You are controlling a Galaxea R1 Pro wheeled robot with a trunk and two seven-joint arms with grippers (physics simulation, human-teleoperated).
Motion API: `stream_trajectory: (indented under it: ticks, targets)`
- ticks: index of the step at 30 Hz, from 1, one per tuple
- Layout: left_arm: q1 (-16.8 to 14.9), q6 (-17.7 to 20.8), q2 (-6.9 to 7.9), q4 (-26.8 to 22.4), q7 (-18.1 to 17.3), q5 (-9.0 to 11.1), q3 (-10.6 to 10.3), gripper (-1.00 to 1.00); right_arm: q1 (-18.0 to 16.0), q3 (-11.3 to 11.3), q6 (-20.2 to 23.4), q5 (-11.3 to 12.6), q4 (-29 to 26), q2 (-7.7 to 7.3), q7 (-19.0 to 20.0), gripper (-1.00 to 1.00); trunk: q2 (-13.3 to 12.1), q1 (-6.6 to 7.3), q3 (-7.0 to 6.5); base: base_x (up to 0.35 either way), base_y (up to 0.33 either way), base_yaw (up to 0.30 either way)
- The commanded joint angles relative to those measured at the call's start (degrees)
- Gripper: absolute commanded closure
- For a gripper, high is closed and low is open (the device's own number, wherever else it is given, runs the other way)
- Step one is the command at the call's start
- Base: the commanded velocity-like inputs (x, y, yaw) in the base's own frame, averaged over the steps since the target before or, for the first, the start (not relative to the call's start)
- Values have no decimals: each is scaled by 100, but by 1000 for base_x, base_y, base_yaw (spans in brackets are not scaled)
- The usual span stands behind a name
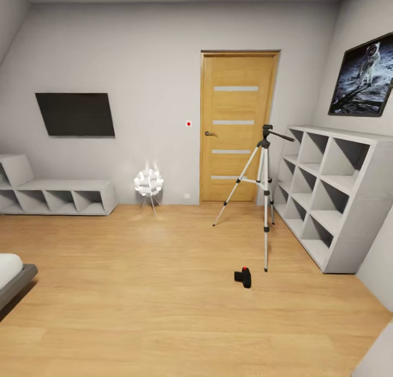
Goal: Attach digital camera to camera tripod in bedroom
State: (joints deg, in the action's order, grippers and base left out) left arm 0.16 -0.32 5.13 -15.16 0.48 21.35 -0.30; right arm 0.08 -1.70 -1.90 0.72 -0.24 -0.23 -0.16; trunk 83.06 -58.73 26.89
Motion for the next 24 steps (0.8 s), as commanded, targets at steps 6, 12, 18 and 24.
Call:
stream_trajectory:
  ticks: [6,12,18,24]
  targets:
    - [2,-9,-5,3,23,27,-2,-100,0,-22,-86,8,-2,3,-2,-100,2,0,4,0,0,-296]
    - [2,-5,-3,12,30,27,3,-100,0,-23,-100,8,-2,2,-1,-100,2,0,4,0,0,-296]
    - [2,-3,-3,20,31,27,4,-100,0,-23,-104,8,-2,5,-2,-100,2,0,4,0,0,-296]
    - [2,-5,-5,25,47,35,9,-100,0,-7,-102,-9,-2,5,4,-100,2,0,4,32,0,-152]
